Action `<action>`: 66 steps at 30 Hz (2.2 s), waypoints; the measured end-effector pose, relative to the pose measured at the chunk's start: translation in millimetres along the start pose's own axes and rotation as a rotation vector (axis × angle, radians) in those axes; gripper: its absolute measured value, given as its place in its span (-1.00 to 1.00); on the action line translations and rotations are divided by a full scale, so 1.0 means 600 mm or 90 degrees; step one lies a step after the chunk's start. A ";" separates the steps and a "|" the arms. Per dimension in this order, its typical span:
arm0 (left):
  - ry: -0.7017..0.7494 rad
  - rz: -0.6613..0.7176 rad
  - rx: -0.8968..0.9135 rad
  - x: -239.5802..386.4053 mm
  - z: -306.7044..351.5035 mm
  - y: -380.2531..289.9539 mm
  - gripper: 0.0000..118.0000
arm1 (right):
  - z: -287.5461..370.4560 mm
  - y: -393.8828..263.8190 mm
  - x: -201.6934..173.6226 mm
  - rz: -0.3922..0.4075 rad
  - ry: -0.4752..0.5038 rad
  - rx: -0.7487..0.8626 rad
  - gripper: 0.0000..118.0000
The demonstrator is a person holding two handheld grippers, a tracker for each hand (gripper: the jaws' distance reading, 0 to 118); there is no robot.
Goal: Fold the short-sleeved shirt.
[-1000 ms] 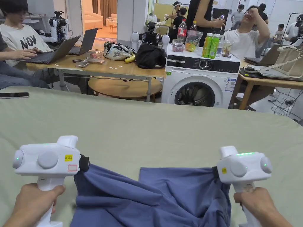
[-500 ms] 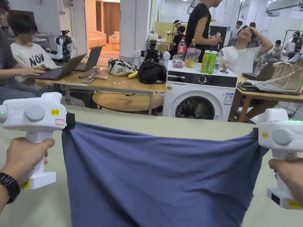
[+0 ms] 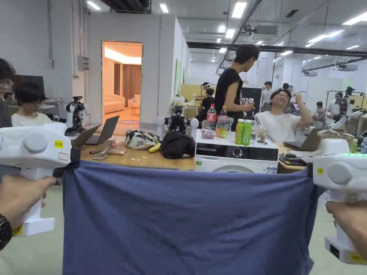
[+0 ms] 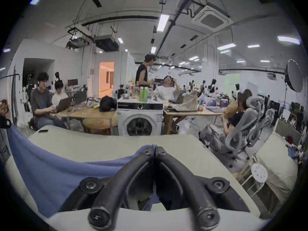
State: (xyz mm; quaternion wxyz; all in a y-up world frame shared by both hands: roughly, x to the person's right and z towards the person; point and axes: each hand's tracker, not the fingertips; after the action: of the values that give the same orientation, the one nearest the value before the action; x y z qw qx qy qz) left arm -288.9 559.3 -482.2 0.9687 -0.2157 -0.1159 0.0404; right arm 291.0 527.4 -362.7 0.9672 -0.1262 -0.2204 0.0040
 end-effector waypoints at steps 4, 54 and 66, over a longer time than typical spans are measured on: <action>0.003 -0.009 0.029 0.013 0.008 0.067 -1.00 | -0.009 0.068 0.002 -0.017 -0.001 0.028 -1.00; -0.042 0.008 -0.155 -0.046 0.180 -0.450 -1.00 | 0.235 -0.422 0.091 0.064 0.034 -0.221 -1.00; -0.028 0.023 -0.410 -0.091 0.085 -0.603 -1.00 | 0.216 -0.586 0.084 0.143 0.044 -0.407 -1.00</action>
State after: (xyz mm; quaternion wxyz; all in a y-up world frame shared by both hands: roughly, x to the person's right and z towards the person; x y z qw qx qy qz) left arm -343.9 246.2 -294.2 0.8471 -0.5122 -0.1397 0.0239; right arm 264.7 221.8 -142.1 0.8792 -0.4465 -0.1620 0.0370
